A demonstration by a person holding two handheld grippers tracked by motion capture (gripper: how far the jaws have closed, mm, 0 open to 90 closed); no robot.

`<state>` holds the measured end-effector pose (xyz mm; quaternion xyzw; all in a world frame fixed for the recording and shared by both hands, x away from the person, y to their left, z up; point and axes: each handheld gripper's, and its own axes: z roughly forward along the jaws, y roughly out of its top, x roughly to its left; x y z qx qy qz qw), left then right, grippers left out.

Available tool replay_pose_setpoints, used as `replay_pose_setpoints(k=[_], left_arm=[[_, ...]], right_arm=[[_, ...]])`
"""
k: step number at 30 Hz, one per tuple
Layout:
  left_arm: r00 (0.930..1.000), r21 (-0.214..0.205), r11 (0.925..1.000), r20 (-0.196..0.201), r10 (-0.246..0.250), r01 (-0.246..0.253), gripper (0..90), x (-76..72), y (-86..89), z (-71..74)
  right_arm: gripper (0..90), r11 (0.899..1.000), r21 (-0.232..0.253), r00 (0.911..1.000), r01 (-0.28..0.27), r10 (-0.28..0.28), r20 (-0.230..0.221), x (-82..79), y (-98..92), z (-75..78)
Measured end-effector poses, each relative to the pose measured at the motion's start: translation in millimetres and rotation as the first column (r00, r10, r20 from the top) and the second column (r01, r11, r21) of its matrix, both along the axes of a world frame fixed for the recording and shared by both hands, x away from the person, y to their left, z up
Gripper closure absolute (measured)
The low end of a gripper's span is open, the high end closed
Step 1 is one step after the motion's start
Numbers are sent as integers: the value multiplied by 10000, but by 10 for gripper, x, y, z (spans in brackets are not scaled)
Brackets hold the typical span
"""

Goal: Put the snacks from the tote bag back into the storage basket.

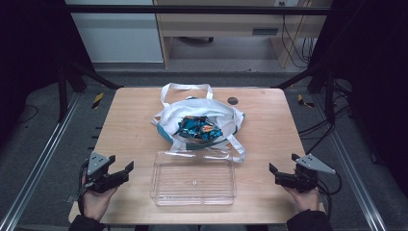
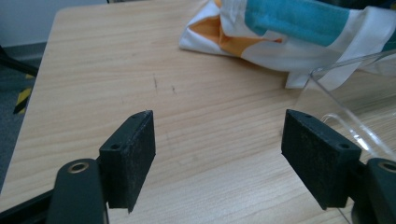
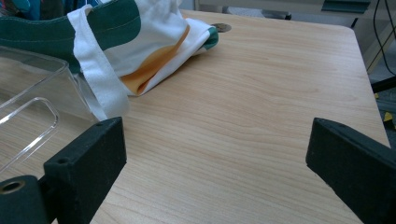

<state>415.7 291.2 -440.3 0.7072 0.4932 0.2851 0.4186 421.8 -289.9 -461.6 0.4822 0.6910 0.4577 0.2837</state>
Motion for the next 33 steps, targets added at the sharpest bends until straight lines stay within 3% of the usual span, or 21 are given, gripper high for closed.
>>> replay_pose_setpoints(k=[22, 33], left_arm=[[9968, -117, 9977, 456, -664, 670, 265, 6, -120, 210], [9917, 134, 9941, 699, -1083, 1076, 261, 53, -218, 377]], right_arm=[[52, 9998, -136, 9998, -122, 121, -134, 10, 2, -13], [54, 9996, -193, 9997, -225, 224, -66, 2, 32, -1]])
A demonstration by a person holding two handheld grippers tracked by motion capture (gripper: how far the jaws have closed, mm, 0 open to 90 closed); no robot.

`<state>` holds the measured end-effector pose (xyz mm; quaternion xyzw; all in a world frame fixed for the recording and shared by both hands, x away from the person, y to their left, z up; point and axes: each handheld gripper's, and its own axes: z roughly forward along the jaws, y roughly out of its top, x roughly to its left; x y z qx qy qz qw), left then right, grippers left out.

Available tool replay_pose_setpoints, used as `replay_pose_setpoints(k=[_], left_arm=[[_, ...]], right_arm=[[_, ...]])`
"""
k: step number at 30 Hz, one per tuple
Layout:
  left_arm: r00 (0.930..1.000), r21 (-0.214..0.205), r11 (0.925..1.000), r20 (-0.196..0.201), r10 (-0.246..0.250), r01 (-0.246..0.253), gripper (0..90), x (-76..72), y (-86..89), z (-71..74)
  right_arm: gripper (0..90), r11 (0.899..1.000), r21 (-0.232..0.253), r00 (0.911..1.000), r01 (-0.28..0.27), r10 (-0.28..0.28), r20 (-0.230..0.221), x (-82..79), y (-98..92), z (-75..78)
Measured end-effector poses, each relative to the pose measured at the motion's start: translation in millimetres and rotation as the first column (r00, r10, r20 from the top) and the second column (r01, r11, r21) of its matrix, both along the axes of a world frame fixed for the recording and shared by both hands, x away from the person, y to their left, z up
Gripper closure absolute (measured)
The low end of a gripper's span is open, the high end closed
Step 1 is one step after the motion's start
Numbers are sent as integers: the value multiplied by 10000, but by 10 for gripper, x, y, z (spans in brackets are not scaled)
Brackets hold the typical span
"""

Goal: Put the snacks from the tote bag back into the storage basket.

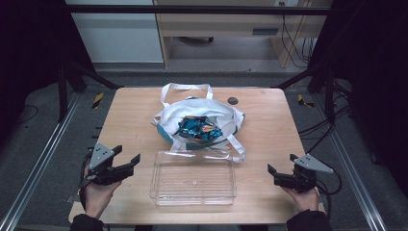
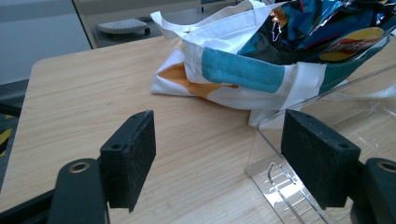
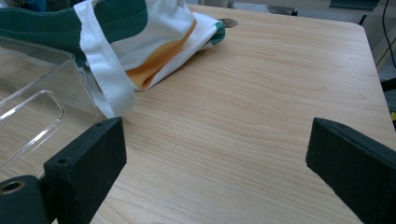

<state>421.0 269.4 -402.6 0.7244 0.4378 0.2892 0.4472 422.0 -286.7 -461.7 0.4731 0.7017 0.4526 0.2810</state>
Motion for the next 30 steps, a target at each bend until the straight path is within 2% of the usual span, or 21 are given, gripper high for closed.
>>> replay_pose_setpoints(k=[4, 13, 19, 26, 30], left_arm=[[10000, 148, 9999, 22, -46, 45, 262, 22, -77, 42], [9994, 126, 9996, 234, -271, 268, 261, 61, -267, 141], [9987, 67, 9991, 284, -429, 427, 261, 98, -376, 158], [9966, 326, 9966, 313, -764, 754, 260, 146, -587, 154], [9957, 325, 9957, 308, -878, 868, 260, 178, -668, 157]], right_arm=[[55, 10000, -20, 10000, -36, 36, 49, -1, -1, 6], [57, 9999, -86, 9998, -147, 148, 130, -3, 23, 30], [57, 9998, 79, 9996, -207, 206, 170, -8, 45, 47], [57, 9997, 145, 9995, -212, 208, 242, -11, 39, 55], [57, 9997, 102, 9994, -243, 241, 247, -8, 44, 58]])
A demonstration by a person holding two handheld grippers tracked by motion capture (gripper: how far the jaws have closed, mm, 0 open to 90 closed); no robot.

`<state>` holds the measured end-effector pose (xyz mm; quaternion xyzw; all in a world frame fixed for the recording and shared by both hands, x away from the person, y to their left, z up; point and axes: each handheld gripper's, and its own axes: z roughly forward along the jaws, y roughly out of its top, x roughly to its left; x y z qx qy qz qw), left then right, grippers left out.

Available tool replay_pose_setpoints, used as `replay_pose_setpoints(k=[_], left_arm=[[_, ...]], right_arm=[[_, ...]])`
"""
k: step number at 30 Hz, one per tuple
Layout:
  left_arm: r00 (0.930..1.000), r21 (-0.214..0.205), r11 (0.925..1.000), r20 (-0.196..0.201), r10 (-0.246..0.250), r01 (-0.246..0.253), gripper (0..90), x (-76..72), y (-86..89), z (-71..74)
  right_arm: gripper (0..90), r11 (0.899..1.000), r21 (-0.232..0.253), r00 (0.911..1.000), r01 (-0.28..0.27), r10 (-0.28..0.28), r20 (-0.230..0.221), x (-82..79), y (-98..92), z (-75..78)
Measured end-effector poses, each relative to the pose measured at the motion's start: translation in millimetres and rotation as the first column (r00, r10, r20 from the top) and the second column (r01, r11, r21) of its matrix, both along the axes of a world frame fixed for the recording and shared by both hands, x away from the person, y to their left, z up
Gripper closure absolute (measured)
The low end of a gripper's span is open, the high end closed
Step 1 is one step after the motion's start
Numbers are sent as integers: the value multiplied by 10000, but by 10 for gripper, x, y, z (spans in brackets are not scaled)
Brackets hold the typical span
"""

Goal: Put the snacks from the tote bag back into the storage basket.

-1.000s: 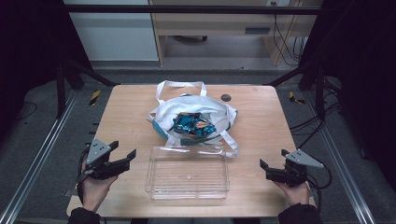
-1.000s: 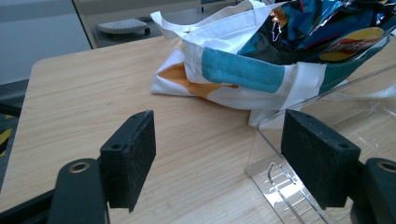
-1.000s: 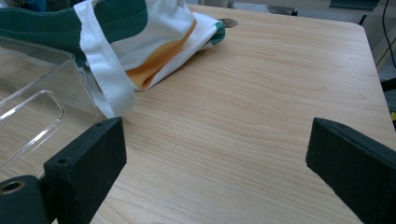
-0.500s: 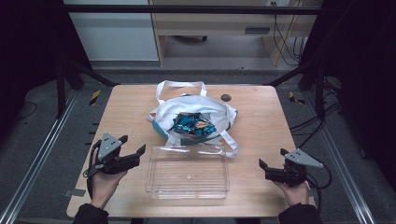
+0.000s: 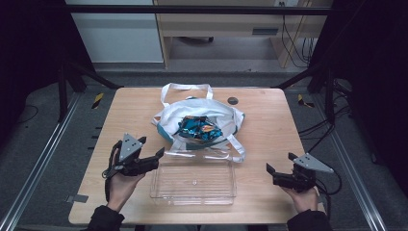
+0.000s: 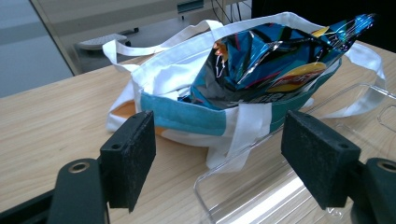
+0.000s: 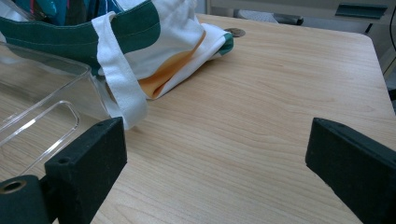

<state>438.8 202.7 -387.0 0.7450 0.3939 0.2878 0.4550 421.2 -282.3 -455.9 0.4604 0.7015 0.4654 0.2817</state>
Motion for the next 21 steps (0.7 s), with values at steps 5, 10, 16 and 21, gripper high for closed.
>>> replay_pose_setpoints(k=[5, 10, 16, 21], left_arm=[[9999, -2, 10000, 35, -94, 94, 260, 41, -67, 19], [9998, -28, 9998, 60, -179, 180, 261, 73, -126, 29], [9997, 17, 9997, 78, -247, 247, 256, 116, -191, 21], [9995, -4, 9995, 13, -313, 313, 256, 171, -270, 8]], right_arm=[[56, 10000, -3, 10000, -19, 19, 5, -1, 16, 10], [55, 9999, -32, 9999, -130, 130, 53, 3, 49, 22], [55, 9998, -51, 9998, -190, 191, 55, 13, 66, 24], [55, 9996, -34, 9996, -268, 268, 30, 24, 79, 24]])
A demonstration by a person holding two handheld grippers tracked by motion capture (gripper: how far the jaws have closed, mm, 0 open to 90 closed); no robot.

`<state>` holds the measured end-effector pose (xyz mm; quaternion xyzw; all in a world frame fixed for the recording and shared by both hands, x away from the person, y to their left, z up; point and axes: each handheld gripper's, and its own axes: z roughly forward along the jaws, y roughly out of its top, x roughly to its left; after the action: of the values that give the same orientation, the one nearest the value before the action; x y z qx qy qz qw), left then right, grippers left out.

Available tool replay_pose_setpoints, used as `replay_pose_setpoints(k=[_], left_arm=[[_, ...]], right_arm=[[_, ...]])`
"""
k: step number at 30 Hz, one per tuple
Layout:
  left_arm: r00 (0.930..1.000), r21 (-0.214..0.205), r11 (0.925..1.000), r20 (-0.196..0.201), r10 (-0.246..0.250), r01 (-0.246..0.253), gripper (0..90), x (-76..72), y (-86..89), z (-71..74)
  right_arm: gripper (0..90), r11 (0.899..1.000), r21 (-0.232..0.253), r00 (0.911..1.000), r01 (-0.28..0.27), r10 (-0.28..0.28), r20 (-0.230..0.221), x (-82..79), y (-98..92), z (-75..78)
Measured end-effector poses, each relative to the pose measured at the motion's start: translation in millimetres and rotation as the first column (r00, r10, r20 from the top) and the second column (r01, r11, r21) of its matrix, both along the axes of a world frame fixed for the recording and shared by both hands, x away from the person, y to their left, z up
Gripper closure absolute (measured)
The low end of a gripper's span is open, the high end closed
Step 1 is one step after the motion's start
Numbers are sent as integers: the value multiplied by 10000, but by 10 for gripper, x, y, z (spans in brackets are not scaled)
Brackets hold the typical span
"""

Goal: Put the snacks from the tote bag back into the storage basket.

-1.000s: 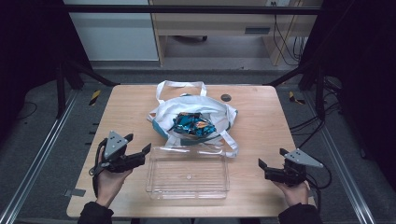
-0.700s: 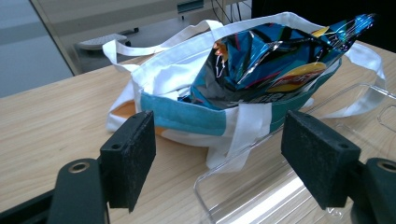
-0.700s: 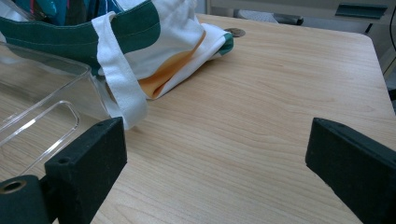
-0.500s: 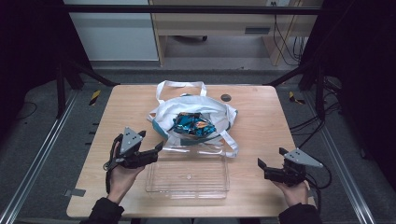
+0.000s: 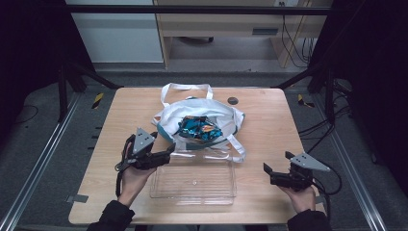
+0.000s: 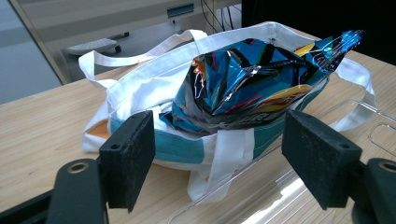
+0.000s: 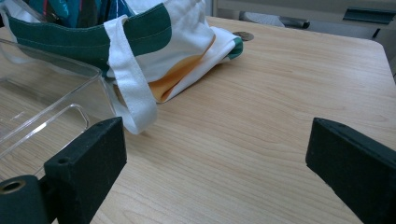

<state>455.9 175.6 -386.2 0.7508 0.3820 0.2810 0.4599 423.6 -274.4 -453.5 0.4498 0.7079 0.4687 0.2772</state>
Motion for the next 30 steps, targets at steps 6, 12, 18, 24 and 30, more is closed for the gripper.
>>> replay_pose_setpoints(k=[6, 12, 18, 24, 30], left_arm=[[10000, 101, 9999, -35, -87, 87, 256, 36, -79, -16], [9997, 324, 9993, -152, -167, 172, 256, 78, -157, -48], [9997, 713, 9974, -213, -116, 131, 254, 125, -205, -67], [9998, 805, 9967, -208, -44, 60, 267, 221, -232, -43], [9995, 936, 9955, -294, -87, 114, 328, 309, -278, -31]], right_arm=[[54, 10000, -65, 10000, -47, 47, 11, 11, 4, -2], [54, 9999, -117, 10000, -63, 62, -52, 16, 12, -6], [54, 9998, -207, 9999, -50, 48, -112, 30, 17, -11], [54, 9995, -299, 9999, -71, 67, -111, 38, 17, -17], [54, 9995, -316, 9999, -66, 62, -128, 37, 18, -18]])
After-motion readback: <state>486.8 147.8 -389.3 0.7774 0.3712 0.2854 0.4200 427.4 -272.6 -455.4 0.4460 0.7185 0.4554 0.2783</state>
